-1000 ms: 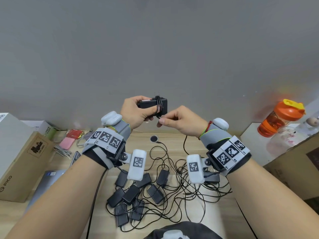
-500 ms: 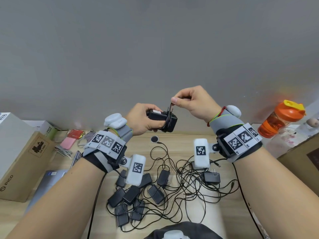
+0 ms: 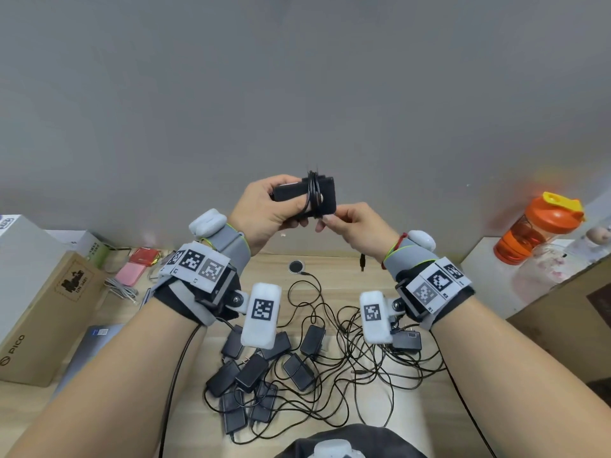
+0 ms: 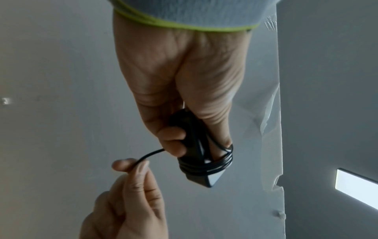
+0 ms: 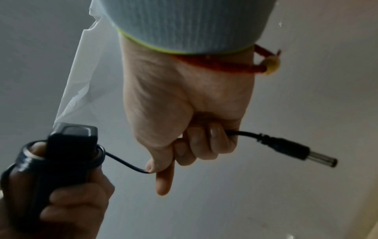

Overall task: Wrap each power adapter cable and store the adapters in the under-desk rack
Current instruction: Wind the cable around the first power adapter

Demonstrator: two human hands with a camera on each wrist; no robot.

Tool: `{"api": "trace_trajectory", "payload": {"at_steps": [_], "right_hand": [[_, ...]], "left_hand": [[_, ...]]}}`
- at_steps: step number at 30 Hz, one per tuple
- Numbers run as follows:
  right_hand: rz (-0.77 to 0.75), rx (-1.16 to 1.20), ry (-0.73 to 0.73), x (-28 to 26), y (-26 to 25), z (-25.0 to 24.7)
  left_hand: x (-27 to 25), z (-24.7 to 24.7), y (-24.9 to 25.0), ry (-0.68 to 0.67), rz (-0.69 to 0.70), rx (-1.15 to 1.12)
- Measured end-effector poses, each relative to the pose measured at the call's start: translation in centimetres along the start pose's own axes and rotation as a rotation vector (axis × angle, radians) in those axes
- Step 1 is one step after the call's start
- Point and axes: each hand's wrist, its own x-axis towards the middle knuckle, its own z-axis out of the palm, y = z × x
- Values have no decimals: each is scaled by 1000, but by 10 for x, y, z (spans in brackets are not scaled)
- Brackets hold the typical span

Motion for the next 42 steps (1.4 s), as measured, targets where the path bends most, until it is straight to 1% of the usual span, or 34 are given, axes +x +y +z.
{"api": "trace_trajectory", "payload": {"at_steps": [4, 7, 11, 14, 16, 19, 24, 26, 28, 29, 30, 32, 35, 37, 40, 42], "right_hand": [[27, -47, -84, -10, 0, 12], [18, -44, -120, -14, -4, 15], [-25, -58, -140, -17, -18, 10], [-85, -103, -141, -16, -28, 5], [-117, -138, -112, -13, -33, -1], [-153, -166, -49, -5, -37, -10], [-181, -170, 97, 5, -34, -19], [-199, -113, 172, 8, -31, -19], [-166, 39, 238, 11, -28, -22], [-134, 122, 245, 11, -27, -23], [-101, 183, 230, 11, -27, -24], [-45, 214, 180, 10, -25, -25], [30, 189, 98, 6, -20, -22], [77, 183, 17, 3, -14, -19], [84, 253, -129, -1, -7, -12], [57, 324, -158, -2, -5, -9]], "left_hand": [[7, -5, -2, 111, -11, -88], [13, -13, -7, 205, -33, -91], [17, -22, -19, 305, -45, 47], [15, -24, -27, 311, -48, 193], [14, -24, -30, 280, -60, 271], [11, -23, -32, 168, -95, 388], [8, -17, -27, -17, -98, 413], [7, -15, -27, -75, -91, 433], [4, -12, -28, -157, -98, 452], [2, -10, -28, -189, -100, 449], [1, -7, -28, -206, -95, 427], [0, -2, -29, -181, -95, 353], [1, 1, -27, -105, -123, 258], [3, -1, -27, -41, -127, 227], [7, -4, -28, 12, -116, 200], [7, -3, -28, 18, -97, 170]]}}
